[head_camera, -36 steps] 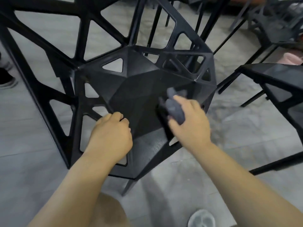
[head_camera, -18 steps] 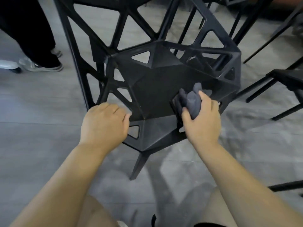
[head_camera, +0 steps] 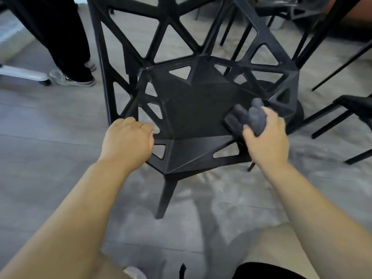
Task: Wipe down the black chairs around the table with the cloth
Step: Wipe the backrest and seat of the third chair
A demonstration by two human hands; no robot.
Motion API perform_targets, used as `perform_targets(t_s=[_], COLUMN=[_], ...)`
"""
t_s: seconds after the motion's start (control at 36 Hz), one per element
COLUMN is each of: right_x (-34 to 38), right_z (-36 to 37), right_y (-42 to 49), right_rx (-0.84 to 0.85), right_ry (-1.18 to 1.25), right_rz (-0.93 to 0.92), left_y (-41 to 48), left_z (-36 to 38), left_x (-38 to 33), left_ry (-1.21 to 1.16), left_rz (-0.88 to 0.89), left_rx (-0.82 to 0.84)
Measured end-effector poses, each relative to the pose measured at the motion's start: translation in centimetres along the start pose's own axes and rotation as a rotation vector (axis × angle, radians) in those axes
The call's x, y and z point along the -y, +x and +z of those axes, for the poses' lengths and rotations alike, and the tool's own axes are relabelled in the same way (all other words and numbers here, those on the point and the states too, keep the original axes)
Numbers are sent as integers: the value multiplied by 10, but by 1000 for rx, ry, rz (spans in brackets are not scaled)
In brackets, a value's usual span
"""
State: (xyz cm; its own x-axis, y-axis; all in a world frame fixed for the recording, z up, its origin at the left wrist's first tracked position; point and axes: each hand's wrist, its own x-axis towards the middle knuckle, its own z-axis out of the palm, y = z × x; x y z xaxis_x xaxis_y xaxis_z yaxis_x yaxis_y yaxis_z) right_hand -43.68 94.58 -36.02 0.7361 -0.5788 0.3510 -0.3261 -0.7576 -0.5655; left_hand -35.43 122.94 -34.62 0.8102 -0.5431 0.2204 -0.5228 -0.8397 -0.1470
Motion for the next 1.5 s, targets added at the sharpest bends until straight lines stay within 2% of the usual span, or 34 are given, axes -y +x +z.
perform_targets(t_s=[0.06, 0.14, 0.19, 0.25, 0.33, 0.39, 0.42, 0.47, 0.53, 0.61, 0.67, 0.78, 0.89, 0.94, 0.97, 1.03, 1.14, 1.19, 1.36, 1.5], right_x=[-5, 1, 10, 18, 18, 8, 2, -14, -31, -47, -47, -35, -44, -57, -65, -75, -79, -77, -65, -61], right_z=[-1, 11, 20, 26, 31, 29, 27, 20, 13, 4, 6, 13, 13, 11, 9, 3, -9, -11, -11, -17], right_y=[7, -11, -32, -54, -71, -64, -56, -39, -22, -9, -14, -40, -60, -52, -45, -31, -1, 10, 6, 15], right_rx=[-50, -115, -96, 16, 176, 212, 206, 144, 50, -70, -104, -85, 104, 161, 172, 159, -2, -14, 116, 168], right_ry=[12, 74, 151, 209, 161, 121, 120, 144, 197, 342, 386, 333, 240, 216, 212, 230, 366, 356, 293, 287], right_rz=[129, 55, -105, -308, -691, -827, -830, -715, -496, -68, 82, -123, -562, -696, -692, -566, -78, 49, -187, -206], left_y=[-2, -5, -7, -8, -12, -14, -15, -15, -16, -17, -17, -12, -7, -6, -6, -6, -2, 6, 35, 40], left_z=[-1, 1, 2, 3, 1, -1, -3, -5, -6, -6, -4, 3, 8, 10, 10, 10, 3, -2, -1, -3], left_x=[-3, -9, -15, -20, -28, -33, -33, -34, -35, -43, -54, -83, -113, -118, -119, -117, -122, -134, -164, -157], left_ry=[1, -13, -15, -18, -25, -34, -44, -73, -83, -76, -92, -132, -244, -249, -239, -208, -197, -166, -102, -70], left_rz=[-30, -88, -115, -142, -183, -191, -195, -209, -232, -276, -314, -260, -174, -154, -137, -98, -36, 14, 96, 140], left_rx=[3, -37, -64, -83, -89, -50, -34, -17, -14, 12, 12, -15, 44, 46, 49, 78, 180, 269, 343, 372])
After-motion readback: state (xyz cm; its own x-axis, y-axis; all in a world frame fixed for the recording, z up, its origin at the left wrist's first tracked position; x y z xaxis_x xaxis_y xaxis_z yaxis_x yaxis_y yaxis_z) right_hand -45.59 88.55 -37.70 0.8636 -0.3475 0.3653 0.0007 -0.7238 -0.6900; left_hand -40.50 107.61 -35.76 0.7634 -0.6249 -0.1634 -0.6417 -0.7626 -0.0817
